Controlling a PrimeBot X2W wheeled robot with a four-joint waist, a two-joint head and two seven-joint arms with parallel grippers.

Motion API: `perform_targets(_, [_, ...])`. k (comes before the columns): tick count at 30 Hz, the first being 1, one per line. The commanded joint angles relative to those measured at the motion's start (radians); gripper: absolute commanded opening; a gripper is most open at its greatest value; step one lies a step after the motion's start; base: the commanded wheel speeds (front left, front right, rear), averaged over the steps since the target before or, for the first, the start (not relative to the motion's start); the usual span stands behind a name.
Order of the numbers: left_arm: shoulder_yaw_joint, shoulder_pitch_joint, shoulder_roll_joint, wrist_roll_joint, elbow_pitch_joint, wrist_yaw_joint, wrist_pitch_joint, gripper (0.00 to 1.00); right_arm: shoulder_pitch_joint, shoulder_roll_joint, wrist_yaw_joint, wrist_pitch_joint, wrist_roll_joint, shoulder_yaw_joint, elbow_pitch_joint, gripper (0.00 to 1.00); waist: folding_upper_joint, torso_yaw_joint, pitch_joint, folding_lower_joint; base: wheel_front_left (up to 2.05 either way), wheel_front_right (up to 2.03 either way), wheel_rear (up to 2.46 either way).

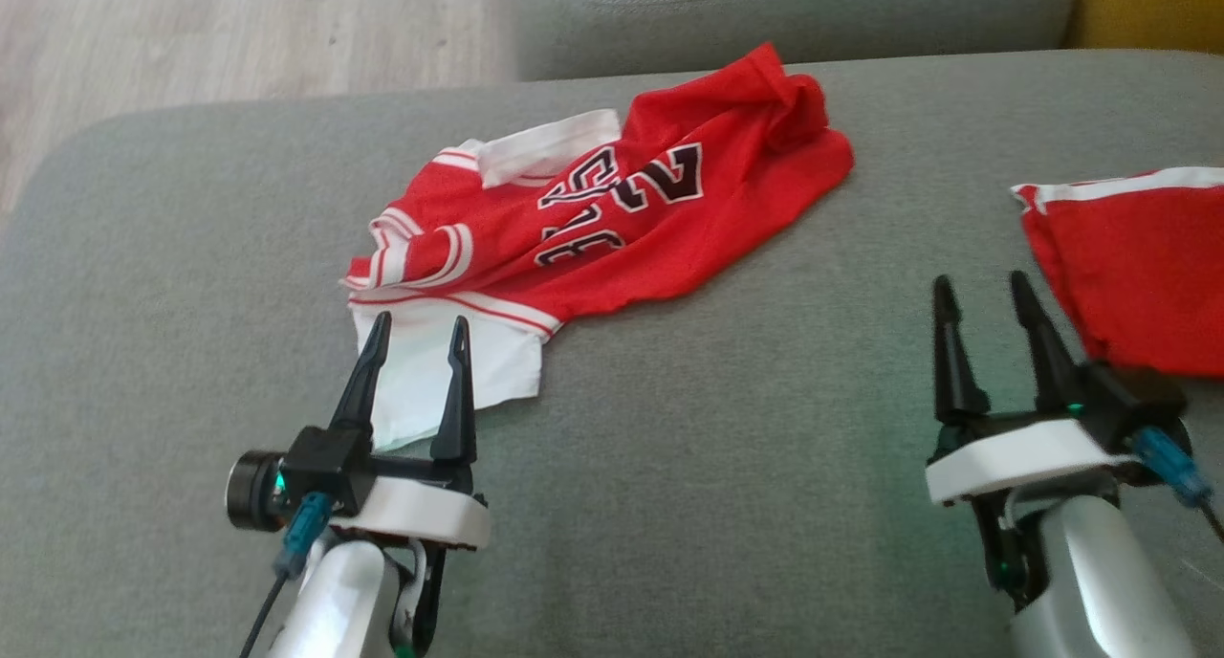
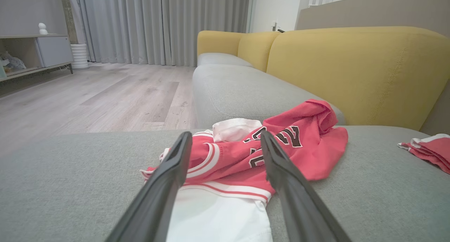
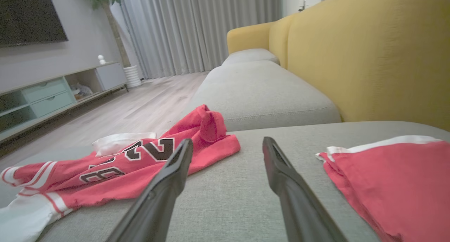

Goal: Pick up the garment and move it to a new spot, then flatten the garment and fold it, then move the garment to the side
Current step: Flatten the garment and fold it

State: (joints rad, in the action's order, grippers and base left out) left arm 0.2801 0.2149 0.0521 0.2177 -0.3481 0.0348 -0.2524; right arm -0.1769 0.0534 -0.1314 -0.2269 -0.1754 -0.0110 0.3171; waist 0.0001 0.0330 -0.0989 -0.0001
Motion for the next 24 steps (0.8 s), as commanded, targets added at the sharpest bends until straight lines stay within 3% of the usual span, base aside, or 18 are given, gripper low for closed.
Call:
perform_targets(1, [-0.035,0.027,0.007,-0.01,0.033,0.001,-0.009,1.0,-0.045,-0.003,0.001,0.015,0.025,-0.041,-0.04,1.0,-0.0001,0.022,-0.017,0.0001,0.0,0.0,0.0])
perform_targets(7, [-0.026,0.049,0.004,-0.013,0.038,-0.004,-0.009,1.0,-0.114,-0.003,0.001,0.093,0.086,-0.073,-0.028,1.0,-0.0001,0.078,-0.069,0.0001,0.0,0.0,0.0])
perform_targets(13, [-0.014,0.079,0.002,-0.008,0.04,-0.005,-0.009,1.0,-0.21,-0.003,0.001,0.214,0.112,-0.061,0.067,1.0,-0.0001,0.135,-0.118,0.0001,0.0,0.0,0.0])
perform_targets(24, [0.021,0.123,-0.001,0.011,0.036,0.003,-0.009,1.0,-0.469,-0.003,0.001,0.331,0.123,0.166,0.4,1.0,-0.0001,0.218,-0.195,0.0001,0.0,0.0,0.0])
